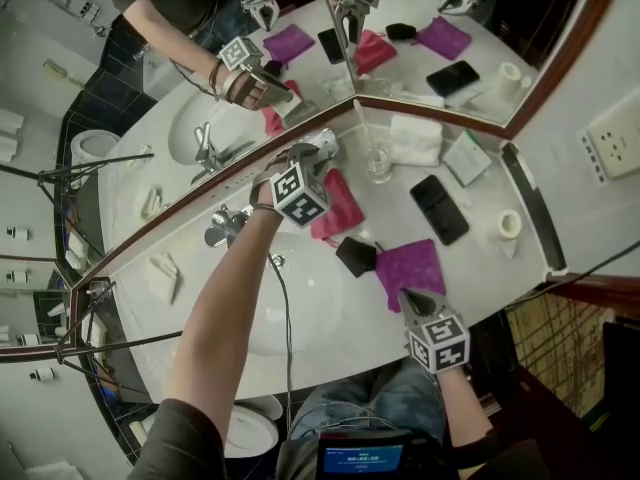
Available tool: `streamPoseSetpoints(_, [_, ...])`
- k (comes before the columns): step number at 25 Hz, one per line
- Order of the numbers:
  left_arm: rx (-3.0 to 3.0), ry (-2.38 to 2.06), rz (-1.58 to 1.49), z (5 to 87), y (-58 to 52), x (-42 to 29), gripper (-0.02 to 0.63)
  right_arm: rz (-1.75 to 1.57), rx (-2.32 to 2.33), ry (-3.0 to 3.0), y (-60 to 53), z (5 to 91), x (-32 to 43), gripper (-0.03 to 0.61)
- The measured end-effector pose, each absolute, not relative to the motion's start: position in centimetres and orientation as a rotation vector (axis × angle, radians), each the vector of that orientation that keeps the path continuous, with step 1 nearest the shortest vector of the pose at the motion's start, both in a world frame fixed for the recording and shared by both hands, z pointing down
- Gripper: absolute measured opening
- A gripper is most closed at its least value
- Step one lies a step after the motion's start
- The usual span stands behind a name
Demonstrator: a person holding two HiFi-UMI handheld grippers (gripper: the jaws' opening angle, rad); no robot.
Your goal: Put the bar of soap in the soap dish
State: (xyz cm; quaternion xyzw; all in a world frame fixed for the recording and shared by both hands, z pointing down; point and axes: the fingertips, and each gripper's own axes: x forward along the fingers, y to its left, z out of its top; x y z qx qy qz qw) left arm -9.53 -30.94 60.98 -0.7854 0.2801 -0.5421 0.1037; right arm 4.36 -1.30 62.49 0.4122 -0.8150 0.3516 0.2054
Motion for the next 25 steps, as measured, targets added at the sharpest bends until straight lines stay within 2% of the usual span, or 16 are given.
streamPoseSetpoints(17, [-2.810, 1.601, -0.651, 43.3, -26.4, -8.2, 0.108, 0.833, 1.091, -2.318, -4.2, 56.1, 5.0, 0.017])
streamPoseSetpoints(25, [-2.818, 1.745, -0.545, 40.4, -22.5, -8.6, 0.109, 0.750, 1.053, -2.361, -6.3, 52.8, 4.5, 0.017])
